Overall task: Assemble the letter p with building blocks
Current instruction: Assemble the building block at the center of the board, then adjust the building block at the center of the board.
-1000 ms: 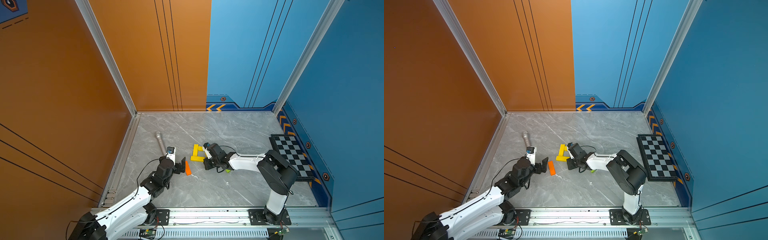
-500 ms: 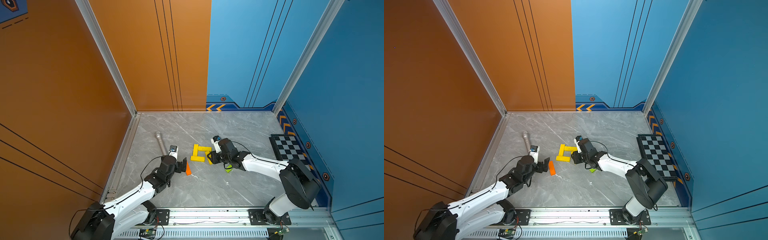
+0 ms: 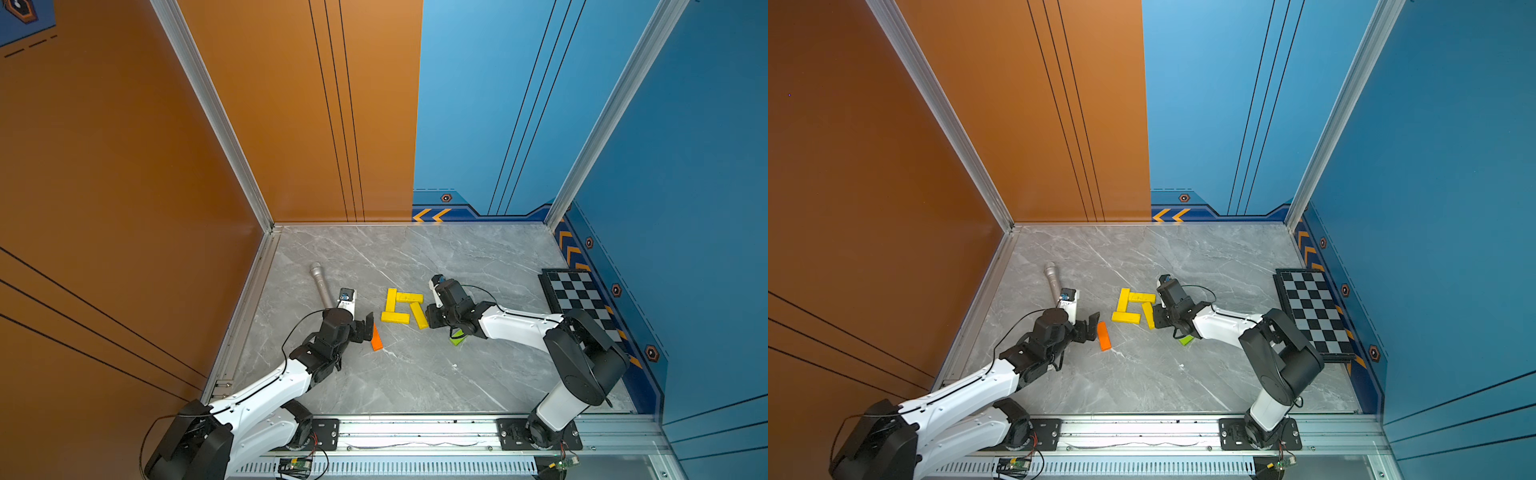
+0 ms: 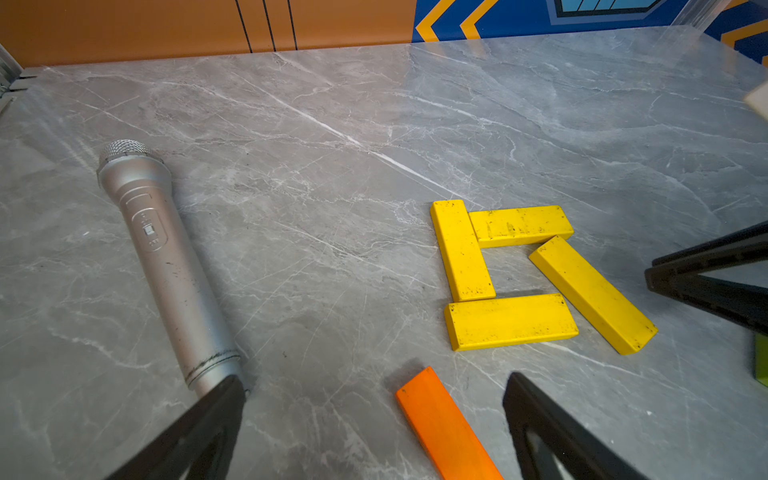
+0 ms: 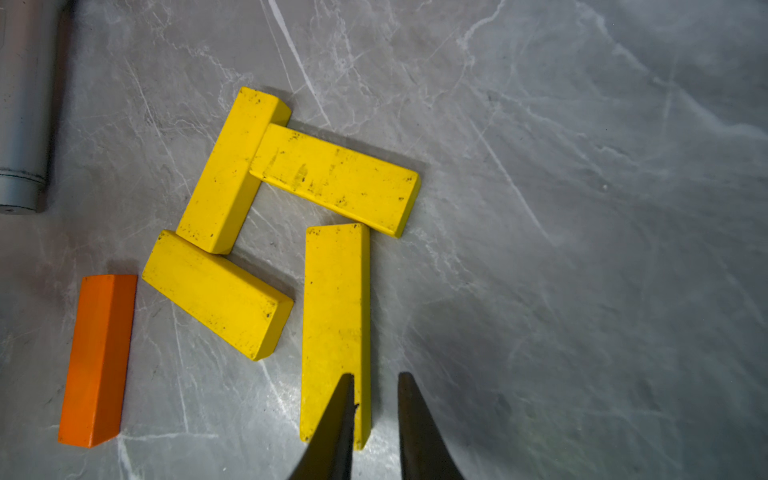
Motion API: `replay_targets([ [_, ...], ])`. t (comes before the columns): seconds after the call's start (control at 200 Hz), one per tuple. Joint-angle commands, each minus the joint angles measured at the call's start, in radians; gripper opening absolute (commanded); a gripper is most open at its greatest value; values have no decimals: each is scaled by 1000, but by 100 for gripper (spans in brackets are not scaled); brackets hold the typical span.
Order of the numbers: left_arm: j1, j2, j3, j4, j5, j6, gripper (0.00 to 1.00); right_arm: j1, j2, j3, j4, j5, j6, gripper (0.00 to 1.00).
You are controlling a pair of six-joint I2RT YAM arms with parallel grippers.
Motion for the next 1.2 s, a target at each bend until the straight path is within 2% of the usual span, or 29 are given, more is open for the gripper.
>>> replay_targets([
  [0.0, 11, 7, 23, 8, 18, 14, 99, 3, 31, -12, -31, 22, 18, 21],
  [0.666, 13, -35, 3, 9, 21, 11, 99, 95, 70, -22, -9, -8, 40, 16],
  [1.066, 12, -41, -3, 9, 23, 9, 99, 44, 86, -5, 6, 27, 33, 16],
  [1.086, 12, -41, -3, 9, 22, 9, 99, 13, 91, 1, 6, 27, 30, 15],
  [1.196, 12, -38, -3, 9, 19, 12, 99, -5, 118, 26, 15, 22, 23, 15],
])
